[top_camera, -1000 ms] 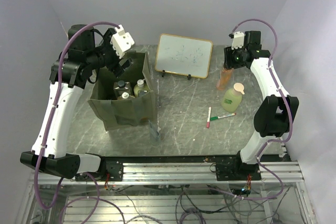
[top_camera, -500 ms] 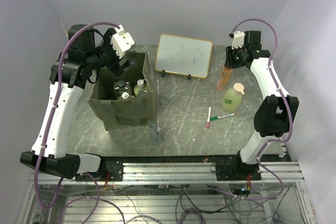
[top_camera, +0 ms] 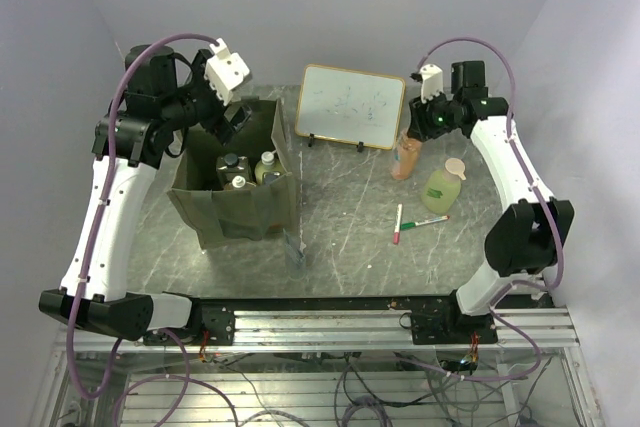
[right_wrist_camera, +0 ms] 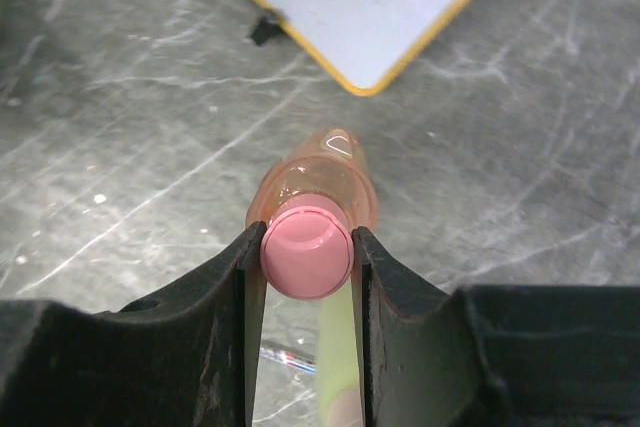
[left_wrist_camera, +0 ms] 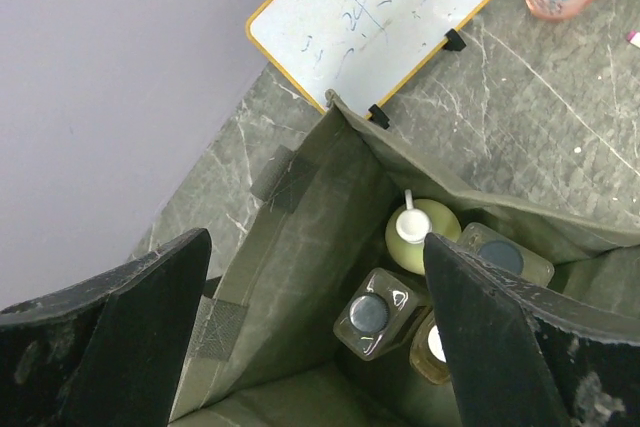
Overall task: Place the personal care products into the canvas bag
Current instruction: Move the care product at the center of the board.
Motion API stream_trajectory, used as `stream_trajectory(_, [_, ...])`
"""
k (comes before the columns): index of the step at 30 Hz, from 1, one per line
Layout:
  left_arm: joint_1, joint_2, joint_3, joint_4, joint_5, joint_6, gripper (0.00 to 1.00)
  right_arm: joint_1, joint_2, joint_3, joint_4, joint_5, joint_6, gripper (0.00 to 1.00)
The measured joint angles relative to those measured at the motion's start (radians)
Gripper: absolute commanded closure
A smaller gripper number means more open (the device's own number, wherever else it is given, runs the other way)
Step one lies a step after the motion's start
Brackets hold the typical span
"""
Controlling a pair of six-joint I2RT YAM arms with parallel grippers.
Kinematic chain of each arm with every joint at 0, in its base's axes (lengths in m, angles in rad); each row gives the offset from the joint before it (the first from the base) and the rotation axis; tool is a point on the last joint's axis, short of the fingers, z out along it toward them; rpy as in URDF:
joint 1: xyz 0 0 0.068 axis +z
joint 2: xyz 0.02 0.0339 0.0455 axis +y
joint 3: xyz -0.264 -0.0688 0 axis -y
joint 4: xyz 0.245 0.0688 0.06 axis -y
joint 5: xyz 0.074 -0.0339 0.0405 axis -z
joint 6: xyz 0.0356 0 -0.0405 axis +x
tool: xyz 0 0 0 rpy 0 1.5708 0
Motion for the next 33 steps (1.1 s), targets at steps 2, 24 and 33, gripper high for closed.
stream_trajectory(2, [0.005, 0.001, 0.003, 0.008, -0.002, -0.014, 0.01, 0.032, -0.039, -0.016, -0.013, -0.019, -0.010, 1.00])
stream_trajectory(24, [0.004, 0.042, 0.083, 0.068, 0.021, -0.099, 0.02, 0.489, -0.220, -0.282, 0.083, 0.227, 0.122, 0.98])
stream_trajectory(33, [-0.066, 0.092, 0.096, 0.073, -0.004, -0.116, 0.02, 0.497, -0.249, -0.313, 0.101, 0.263, 0.179, 0.48])
